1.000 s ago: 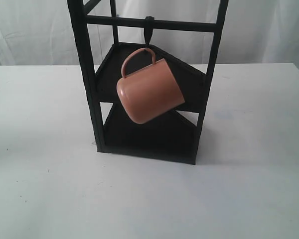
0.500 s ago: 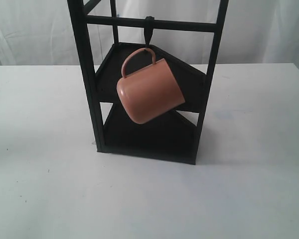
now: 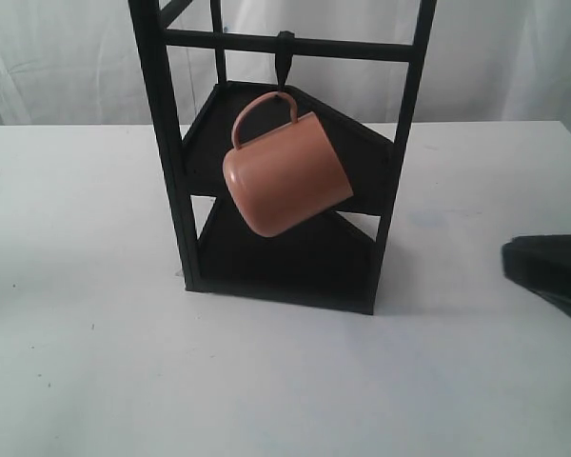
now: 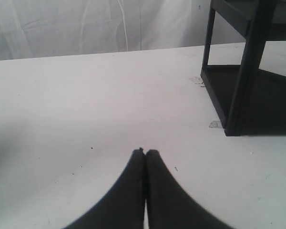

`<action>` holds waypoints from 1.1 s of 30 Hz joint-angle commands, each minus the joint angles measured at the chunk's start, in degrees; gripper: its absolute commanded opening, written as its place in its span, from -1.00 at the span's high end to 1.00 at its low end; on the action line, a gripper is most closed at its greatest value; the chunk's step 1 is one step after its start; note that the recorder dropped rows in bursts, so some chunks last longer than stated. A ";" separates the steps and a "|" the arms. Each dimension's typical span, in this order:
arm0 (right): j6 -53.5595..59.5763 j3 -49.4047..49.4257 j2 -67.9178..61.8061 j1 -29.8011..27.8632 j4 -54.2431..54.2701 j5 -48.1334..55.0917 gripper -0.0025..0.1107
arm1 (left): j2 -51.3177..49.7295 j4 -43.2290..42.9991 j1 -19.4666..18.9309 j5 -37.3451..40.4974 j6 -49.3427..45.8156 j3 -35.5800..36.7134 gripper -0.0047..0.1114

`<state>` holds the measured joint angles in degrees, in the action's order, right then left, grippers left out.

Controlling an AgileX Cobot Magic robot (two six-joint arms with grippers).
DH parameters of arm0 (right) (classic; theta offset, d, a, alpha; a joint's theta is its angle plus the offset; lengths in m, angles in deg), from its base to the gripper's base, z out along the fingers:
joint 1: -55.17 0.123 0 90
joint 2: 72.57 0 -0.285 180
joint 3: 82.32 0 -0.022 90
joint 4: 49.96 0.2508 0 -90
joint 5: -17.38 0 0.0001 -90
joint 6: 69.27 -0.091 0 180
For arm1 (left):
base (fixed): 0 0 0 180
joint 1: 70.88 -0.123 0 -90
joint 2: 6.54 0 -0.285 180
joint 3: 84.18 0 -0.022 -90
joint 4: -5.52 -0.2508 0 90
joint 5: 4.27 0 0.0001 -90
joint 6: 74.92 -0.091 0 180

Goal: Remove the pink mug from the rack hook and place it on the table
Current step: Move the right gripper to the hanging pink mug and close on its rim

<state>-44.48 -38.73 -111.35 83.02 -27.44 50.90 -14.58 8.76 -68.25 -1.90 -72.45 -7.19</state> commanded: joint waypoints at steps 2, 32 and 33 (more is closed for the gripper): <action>22.07 -3.59 -7.83 0.79 12.58 -0.90 0.57 | 0.25 -0.11 -0.17 -0.14 0.30 0.22 0.92; 52.95 -16.32 -39.46 0.79 32.36 -8.00 -0.02 | 0.25 -0.11 -0.17 -0.14 0.30 0.22 0.92; 54.25 -16.62 -40.01 0.79 33.50 -7.28 -0.02 | 0.25 -0.11 -0.17 -0.14 0.30 0.22 0.92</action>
<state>5.50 -54.10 -149.97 83.76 2.85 41.60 -14.58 8.76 -68.25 -1.90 -72.36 -7.19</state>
